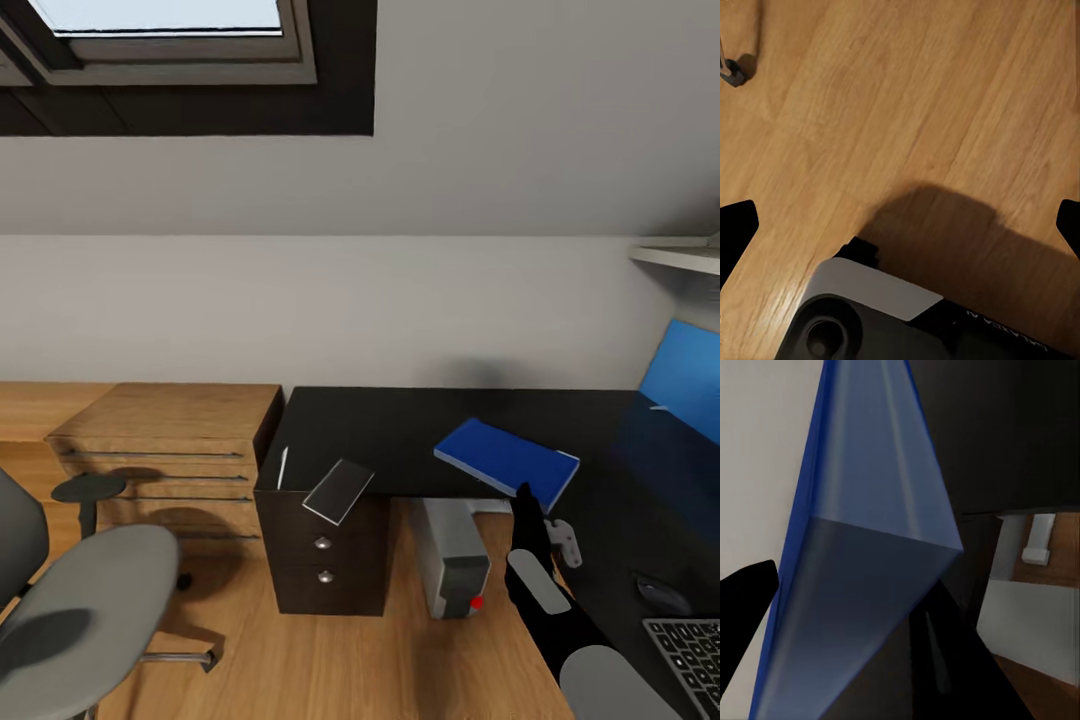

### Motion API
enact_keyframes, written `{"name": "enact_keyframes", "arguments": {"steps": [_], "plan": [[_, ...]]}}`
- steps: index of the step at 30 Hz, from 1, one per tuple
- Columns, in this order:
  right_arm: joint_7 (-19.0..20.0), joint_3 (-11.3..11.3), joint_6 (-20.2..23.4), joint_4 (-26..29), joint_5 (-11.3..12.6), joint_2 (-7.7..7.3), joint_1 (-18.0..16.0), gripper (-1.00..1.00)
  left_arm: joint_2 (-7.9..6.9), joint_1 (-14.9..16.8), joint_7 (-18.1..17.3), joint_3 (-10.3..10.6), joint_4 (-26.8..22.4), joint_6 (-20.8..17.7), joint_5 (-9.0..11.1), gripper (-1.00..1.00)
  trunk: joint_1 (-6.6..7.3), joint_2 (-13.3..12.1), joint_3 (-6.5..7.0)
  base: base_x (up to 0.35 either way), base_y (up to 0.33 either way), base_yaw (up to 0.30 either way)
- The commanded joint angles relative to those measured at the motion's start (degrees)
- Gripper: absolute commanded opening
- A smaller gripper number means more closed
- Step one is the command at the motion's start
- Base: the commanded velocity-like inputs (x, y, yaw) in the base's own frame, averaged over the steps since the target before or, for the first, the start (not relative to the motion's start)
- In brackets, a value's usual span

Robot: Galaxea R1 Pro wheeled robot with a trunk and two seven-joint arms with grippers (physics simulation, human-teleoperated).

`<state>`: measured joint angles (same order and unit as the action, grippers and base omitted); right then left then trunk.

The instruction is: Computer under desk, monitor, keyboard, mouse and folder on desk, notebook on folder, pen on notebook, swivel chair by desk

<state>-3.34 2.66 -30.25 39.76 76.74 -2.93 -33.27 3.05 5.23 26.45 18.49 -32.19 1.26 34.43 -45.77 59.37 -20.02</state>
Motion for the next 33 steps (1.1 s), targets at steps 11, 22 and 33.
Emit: {"name": "enact_keyframes", "arguments": {"steps": [11, 22, 33], "plan": [[-0.35, -0.37, -0.27, -0.02, 0.08, -0.06, -0.04, -1.0, -0.06, 0.04, 0.45, 0.41, -0.07, 0.14, 0.55, 1.0, 0.0, 0.05, -0.77, 0.0, 0.0, -0.161], [-0.35, -0.36, -0.27, 0.03, 0.08, 0.05, -0.04, -1.0, -0.2, 0.04, 0.45, 0.29, -0.08, 1.93, 0.47, 1.0, 0.0, 0.05, -0.87, 0.0, 0.0, -0.024], [-0.35, -0.79, -0.31, 0.12, 0.08, -0.12, -0.03, -1.0, -0.24, 0.04, 0.57, 0.36, -0.13, 7.67, 0.46, 1.0, 0.0, 0.05, -0.87, 0.0, 0.0, 0.0]]}}
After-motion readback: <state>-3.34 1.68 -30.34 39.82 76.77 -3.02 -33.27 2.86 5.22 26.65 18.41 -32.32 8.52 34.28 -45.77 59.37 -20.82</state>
